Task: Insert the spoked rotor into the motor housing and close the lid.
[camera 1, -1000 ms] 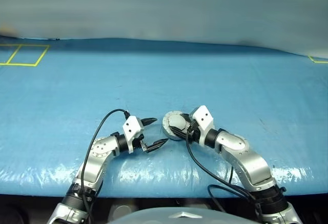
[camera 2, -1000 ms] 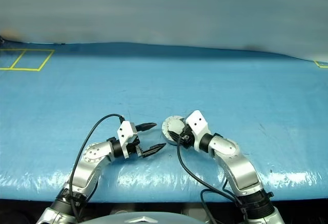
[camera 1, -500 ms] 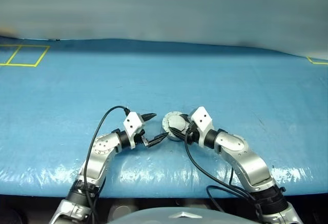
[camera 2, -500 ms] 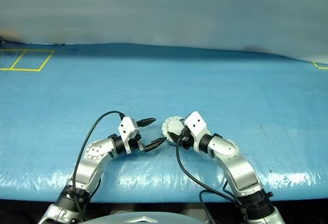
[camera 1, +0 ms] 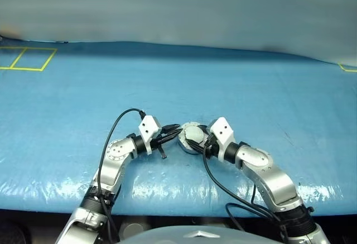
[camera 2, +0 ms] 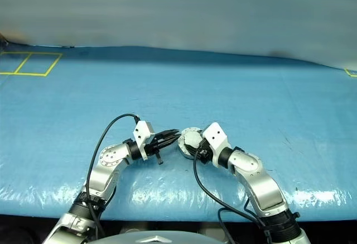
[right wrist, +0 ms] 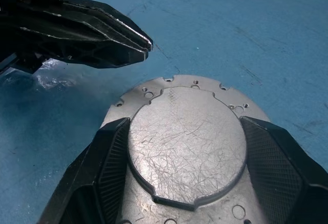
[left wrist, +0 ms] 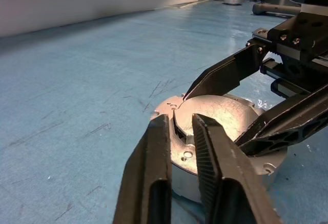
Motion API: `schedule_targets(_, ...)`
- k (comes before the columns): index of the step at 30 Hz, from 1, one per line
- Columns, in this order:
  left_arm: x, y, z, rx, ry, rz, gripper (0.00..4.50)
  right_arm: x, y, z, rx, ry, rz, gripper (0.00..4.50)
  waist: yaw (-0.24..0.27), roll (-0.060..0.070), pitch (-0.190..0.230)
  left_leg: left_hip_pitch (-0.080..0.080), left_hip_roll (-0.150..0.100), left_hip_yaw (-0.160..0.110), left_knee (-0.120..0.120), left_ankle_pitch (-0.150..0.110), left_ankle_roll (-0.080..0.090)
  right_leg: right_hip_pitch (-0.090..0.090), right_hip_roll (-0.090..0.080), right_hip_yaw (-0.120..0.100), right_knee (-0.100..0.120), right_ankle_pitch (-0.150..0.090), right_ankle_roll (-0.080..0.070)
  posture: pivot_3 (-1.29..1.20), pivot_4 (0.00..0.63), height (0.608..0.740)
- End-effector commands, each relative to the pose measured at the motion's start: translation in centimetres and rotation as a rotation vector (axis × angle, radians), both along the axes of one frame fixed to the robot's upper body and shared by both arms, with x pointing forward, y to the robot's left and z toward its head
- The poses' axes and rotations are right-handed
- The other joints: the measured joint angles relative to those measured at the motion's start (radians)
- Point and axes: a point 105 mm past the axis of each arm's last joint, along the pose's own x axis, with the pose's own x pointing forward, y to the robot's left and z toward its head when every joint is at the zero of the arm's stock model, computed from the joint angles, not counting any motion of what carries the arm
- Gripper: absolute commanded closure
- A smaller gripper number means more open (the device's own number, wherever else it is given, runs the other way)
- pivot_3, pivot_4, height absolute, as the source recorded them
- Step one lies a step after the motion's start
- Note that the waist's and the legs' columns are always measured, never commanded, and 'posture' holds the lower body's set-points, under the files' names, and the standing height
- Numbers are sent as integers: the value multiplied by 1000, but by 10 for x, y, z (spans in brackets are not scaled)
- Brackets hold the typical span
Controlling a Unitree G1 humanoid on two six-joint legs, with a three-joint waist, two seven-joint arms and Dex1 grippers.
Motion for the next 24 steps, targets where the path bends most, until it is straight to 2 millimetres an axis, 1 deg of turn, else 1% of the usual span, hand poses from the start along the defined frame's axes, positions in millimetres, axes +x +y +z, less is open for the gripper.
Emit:
schedule_targets(1, -3, -11, 4, 2, -16, -50, 4475, -9, -15, -31, -68, 129, -49, 1465, 2, 0, 0, 0, 0, 0, 0, 0, 0, 0, 0, 0, 0, 0, 0, 0, 150, 740)
schedule_targets(5, -5, -16, -8, 99, -18, -74, 4475, -8, -15, -29, -72, 123, -45, 1465, 3, 0, 0, 0, 0, 0, 0, 0, 0, 0, 0, 0, 0, 0, 0, 0, 150, 740)
schedule_targets(7, -6, -15, -11, 103, 9, -71, 4475, -7, -16, -29, -71, 121, -52, 1465, 4, 0, 0, 0, 0, 0, 0, 0, 0, 0, 0, 0, 0, 0, 0, 0, 150, 740)
schedule_targets(11, -12, -13, -24, 184, 20, -93, 4475, -8, -16, -29, -68, 123, -51, 1465, 4, 0, 0, 0, 0, 0, 0, 0, 0, 0, 0, 0, -1, 0, 0, 0, 150, 740)
schedule_targets(13, -14, -11, -29, 194, 47, -92, 4475, -9, -14, -30, -64, 127, -46, 1465, 4, 0, -1, 0, 0, 0, 0, 0, 0, 0, 0, 0, -1, 0, 0, 0, 150, 740)
schedule_targets(16, -15, -8, -31, 205, 54, -91, 4475, -10, -13, -29, -60, 128, -43, 1465, 5, 0, -1, 0, 0, -1, 0, 0, 0, 0, 0, 0, -1, 0, 0, 0, 150, 740)
schedule_targets(20, -12, 0, -30, 164, 75, -57, 4475, -9, -15, -29, -64, 123, -46, 1465, 5, 0, -1, 0, 0, -1, -1, 0, 0, 0, 0, 0, -1, 0, 0, 0, 150, 740)
schedule_targets(24, -14, -1, -36, 184, 67, -87, 4475, -7, -14, -29, -71, 122, -43, 1465, 5, 0, -1, 0, 0, -1, -1, 0, 0, 0, -1, 0, -1, 0, 0, 0, 150, 740)
